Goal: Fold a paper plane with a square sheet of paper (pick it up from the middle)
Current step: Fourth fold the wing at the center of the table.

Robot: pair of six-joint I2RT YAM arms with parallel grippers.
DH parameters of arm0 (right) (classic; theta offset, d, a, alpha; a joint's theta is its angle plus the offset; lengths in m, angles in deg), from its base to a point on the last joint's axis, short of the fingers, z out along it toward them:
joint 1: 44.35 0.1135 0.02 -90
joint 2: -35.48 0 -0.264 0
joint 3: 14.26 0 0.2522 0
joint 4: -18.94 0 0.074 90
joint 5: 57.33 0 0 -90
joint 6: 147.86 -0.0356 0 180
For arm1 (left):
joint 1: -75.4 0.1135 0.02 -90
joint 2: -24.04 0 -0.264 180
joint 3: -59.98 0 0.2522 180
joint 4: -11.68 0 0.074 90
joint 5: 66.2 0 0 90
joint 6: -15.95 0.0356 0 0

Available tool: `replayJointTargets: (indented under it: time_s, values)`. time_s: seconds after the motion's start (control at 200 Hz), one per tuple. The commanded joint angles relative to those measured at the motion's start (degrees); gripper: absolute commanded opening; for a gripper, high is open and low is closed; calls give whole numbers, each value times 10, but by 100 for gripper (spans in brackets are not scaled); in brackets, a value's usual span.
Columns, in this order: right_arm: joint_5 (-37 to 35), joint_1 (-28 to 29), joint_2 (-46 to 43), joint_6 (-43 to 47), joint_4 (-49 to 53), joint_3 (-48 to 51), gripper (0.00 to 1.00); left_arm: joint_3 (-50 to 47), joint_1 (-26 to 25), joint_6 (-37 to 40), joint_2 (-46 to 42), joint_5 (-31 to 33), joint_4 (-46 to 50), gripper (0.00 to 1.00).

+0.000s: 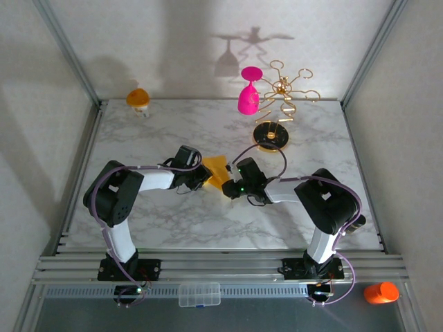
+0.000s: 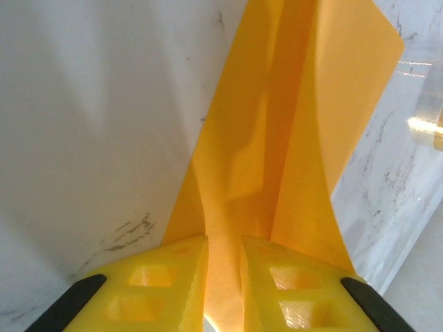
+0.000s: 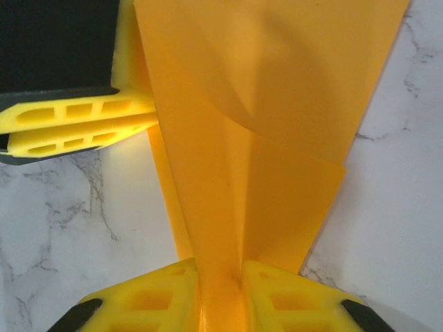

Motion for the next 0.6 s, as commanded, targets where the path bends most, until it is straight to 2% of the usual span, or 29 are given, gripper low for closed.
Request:
replayJointTargets:
  time_s: [0.0,0.36,0.596]
  values:
    - [-28,3,1,-1,56,-30,25,7,-4,21,21,15,54,23]
    - [-93,30,31,-4,121,-82,29,33,-13,59,43,28,104,36]
    - [-120,34,29,-24,148,-93,27,37,-14,62,46,31,109,37]
